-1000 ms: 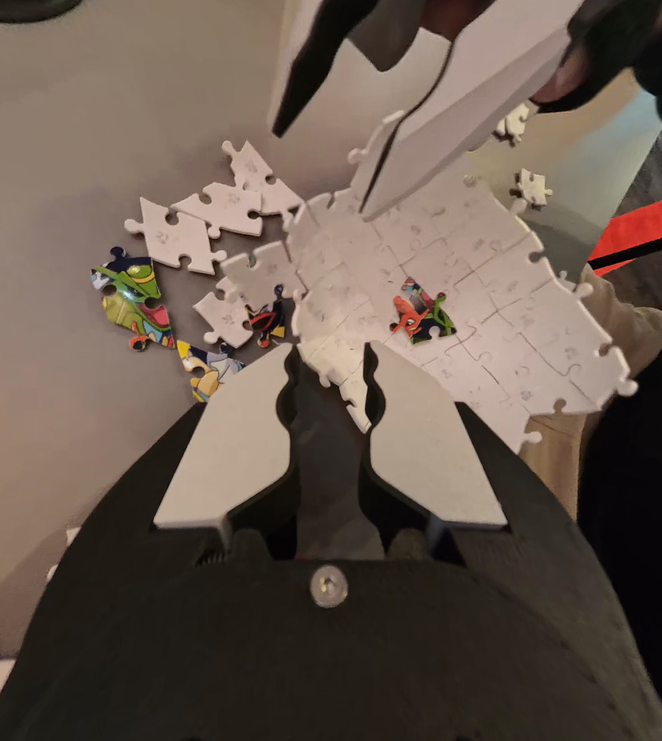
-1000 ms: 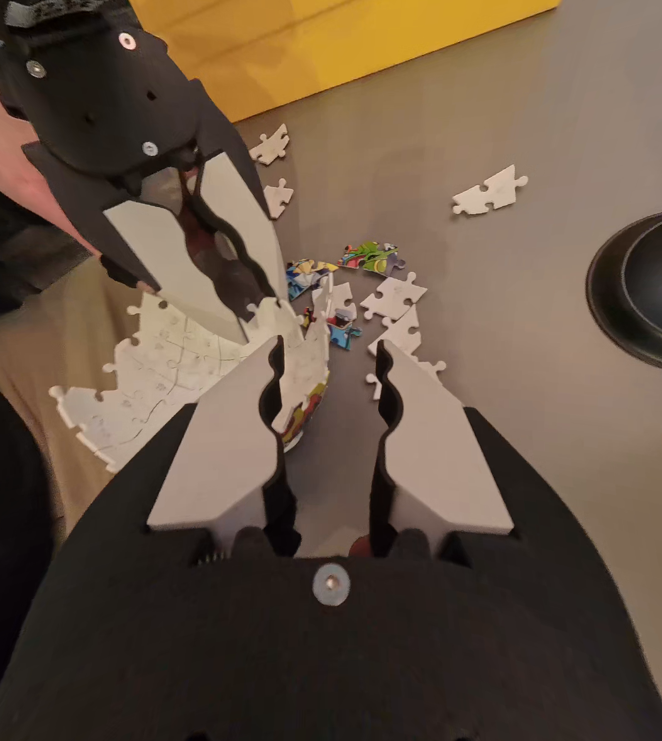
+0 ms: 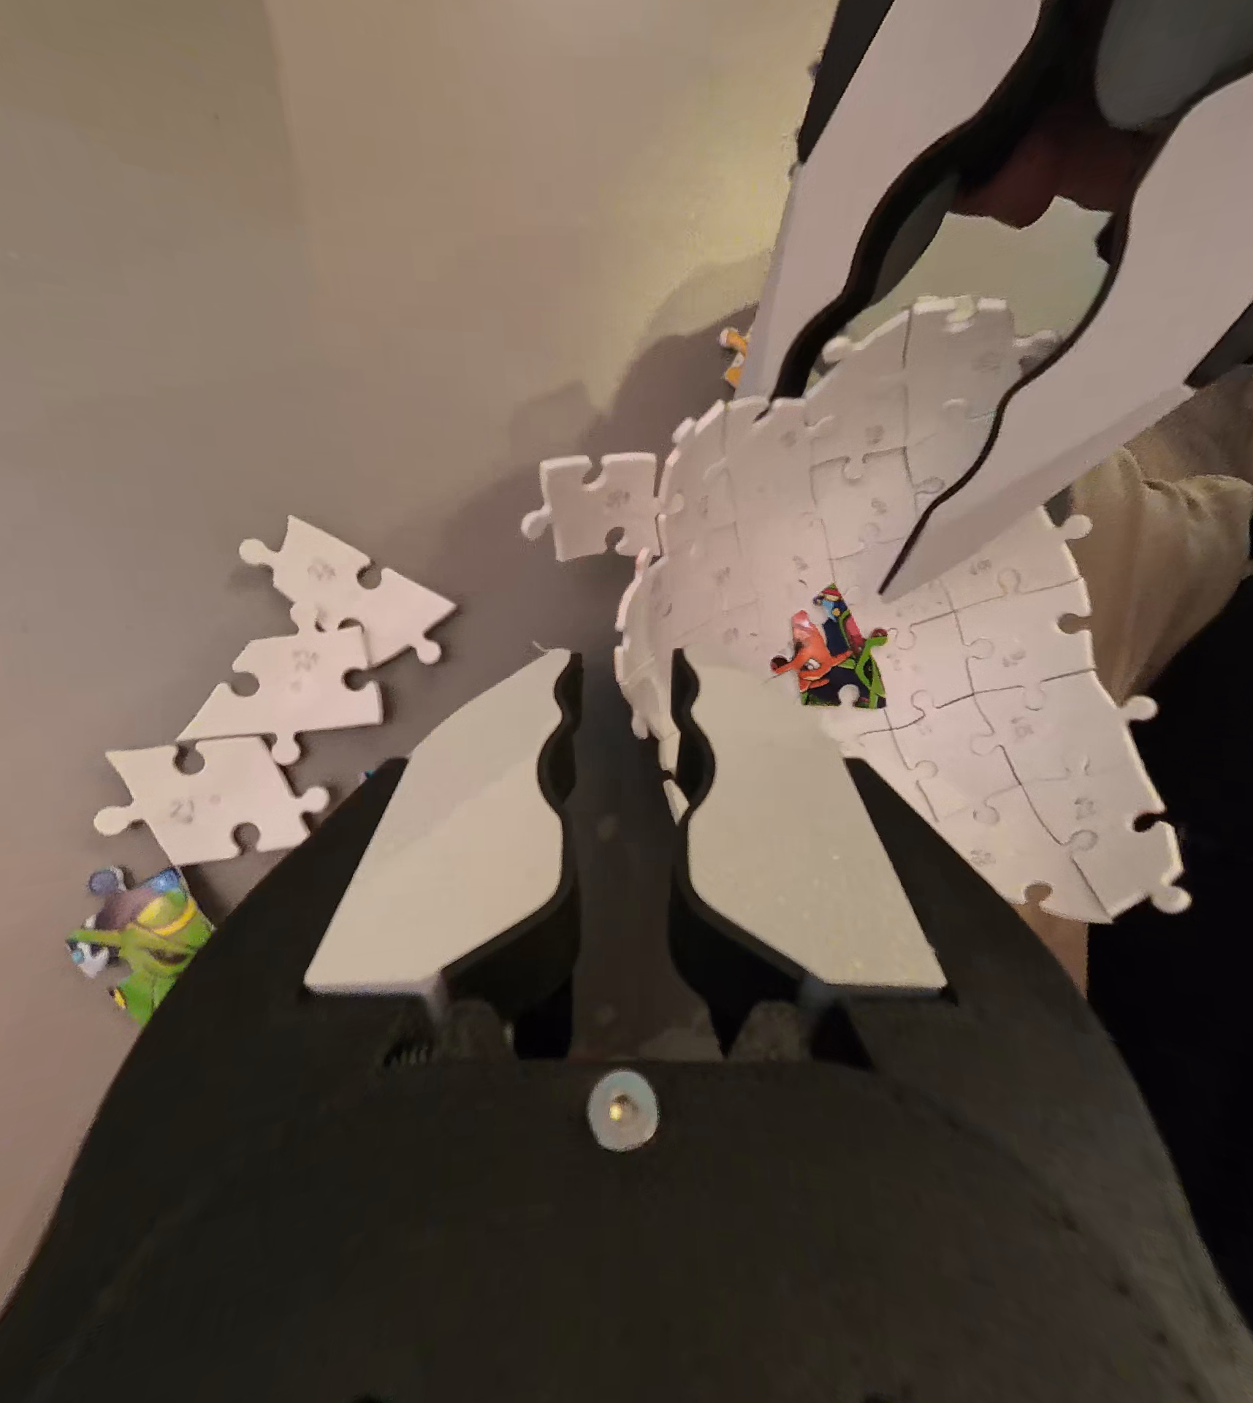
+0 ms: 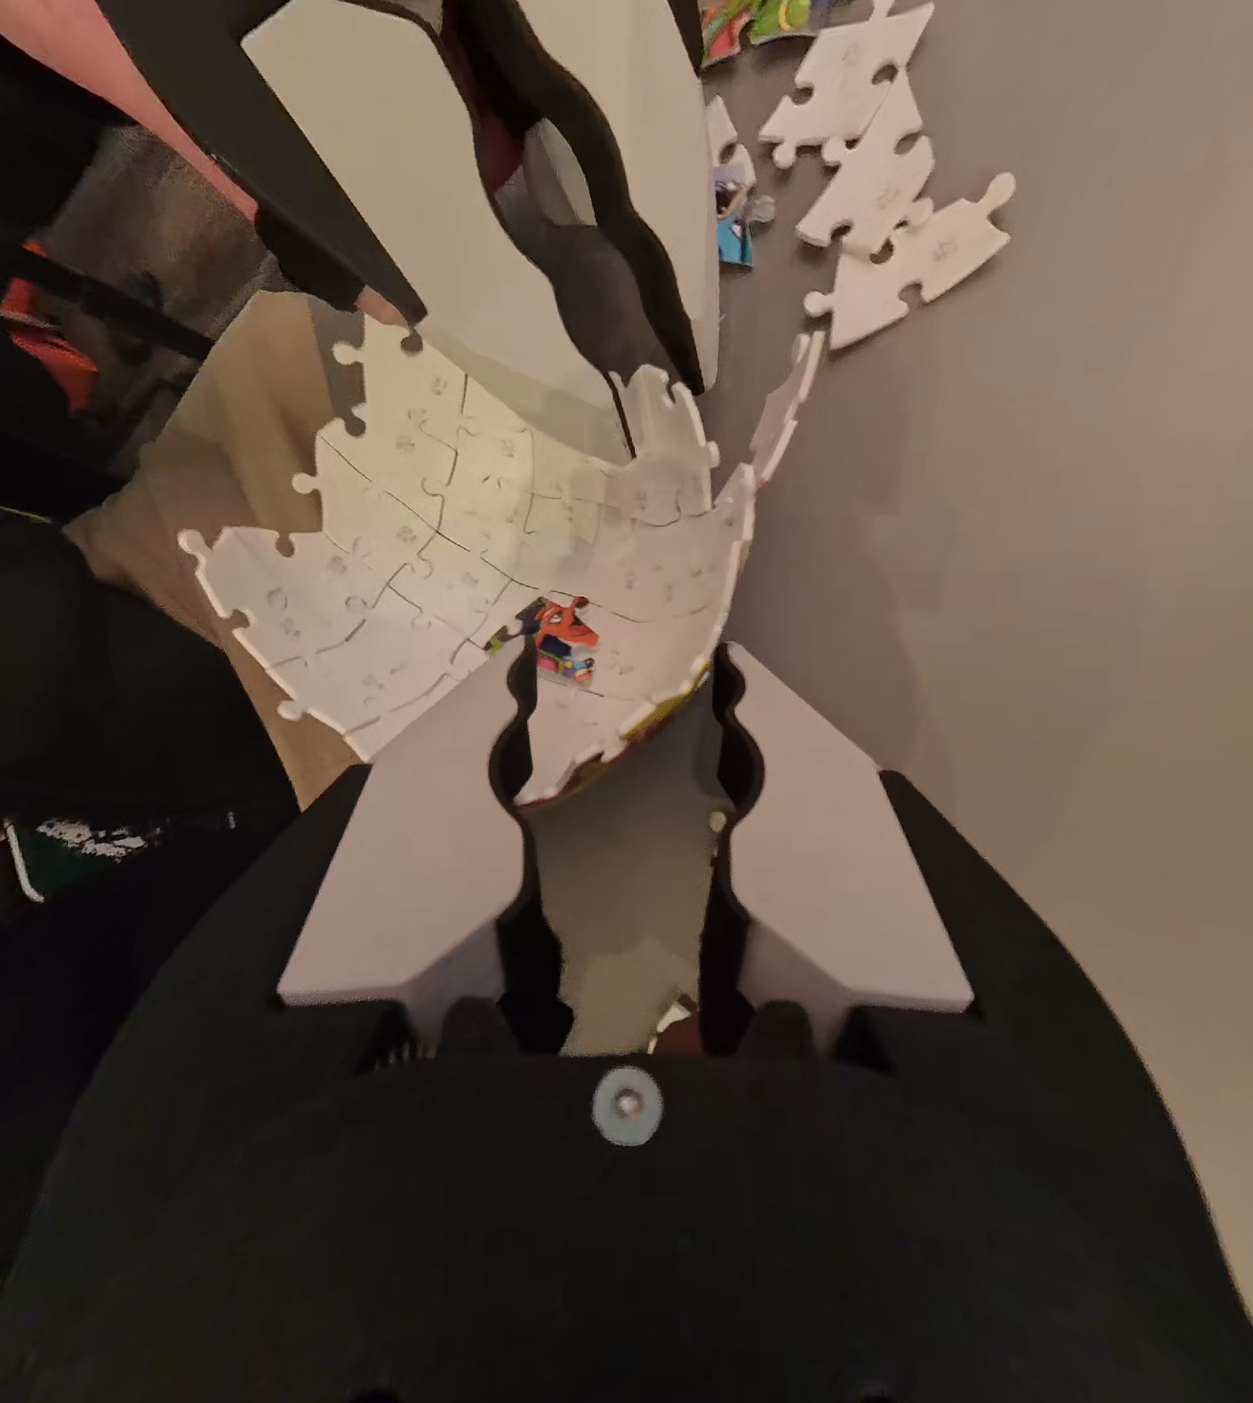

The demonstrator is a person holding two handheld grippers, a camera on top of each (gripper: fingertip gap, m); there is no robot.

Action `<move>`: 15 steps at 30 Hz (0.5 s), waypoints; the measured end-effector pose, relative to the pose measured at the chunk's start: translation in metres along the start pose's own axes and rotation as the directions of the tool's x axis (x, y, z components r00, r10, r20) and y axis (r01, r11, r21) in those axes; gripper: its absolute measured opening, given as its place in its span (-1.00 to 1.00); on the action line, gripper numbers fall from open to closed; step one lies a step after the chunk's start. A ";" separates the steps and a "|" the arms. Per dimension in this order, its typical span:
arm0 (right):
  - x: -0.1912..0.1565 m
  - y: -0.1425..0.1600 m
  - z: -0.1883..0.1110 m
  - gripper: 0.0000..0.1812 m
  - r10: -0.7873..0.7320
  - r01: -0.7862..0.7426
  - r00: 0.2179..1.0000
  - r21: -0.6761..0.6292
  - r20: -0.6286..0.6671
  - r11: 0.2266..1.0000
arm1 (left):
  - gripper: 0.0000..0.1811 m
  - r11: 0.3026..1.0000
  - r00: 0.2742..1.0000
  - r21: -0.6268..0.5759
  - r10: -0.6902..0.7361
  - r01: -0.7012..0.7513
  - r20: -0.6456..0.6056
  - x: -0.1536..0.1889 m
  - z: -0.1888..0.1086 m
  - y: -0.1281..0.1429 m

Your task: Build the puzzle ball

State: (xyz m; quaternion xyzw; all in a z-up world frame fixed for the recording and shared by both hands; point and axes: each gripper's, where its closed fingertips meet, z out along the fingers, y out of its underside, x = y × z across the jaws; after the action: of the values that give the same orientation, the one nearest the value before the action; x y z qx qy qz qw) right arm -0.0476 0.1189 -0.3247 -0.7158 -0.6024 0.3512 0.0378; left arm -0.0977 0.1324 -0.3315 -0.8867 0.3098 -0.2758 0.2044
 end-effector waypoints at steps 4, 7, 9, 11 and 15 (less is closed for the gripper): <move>0.010 -0.007 -0.014 -0.48 -0.004 0.008 0.999 0.060 -0.053 0.998 | -0.78 1.000 1.000 -0.023 0.021 -0.021 0.013 -0.006 0.005 -0.009; 0.017 -0.014 -0.024 -0.52 -0.030 0.039 0.994 0.095 -0.101 0.995 | -0.77 0.995 0.997 -0.083 0.063 -0.060 0.038 -0.009 0.010 -0.008; 0.025 -0.020 -0.029 -0.50 -0.035 0.050 0.989 0.105 -0.141 0.993 | -0.77 0.992 0.996 -0.099 0.078 -0.074 0.037 -0.010 0.012 -0.011; 0.033 -0.024 -0.032 -0.50 -0.052 0.069 0.984 0.096 -0.173 0.993 | -0.76 0.991 0.996 -0.114 0.079 -0.074 0.035 -0.012 0.014 -0.015; 0.044 -0.026 -0.033 -0.52 -0.072 0.083 0.980 0.053 -0.186 0.995 | -0.67 0.981 0.995 -0.175 0.090 -0.082 0.041 -0.017 0.018 -0.020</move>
State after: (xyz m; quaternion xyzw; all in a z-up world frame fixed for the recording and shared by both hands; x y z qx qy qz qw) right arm -0.0505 0.1776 -0.3079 -0.7197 -0.6128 0.3000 0.1284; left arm -0.0895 0.1620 -0.3404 -0.8933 0.3655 -0.2173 0.1458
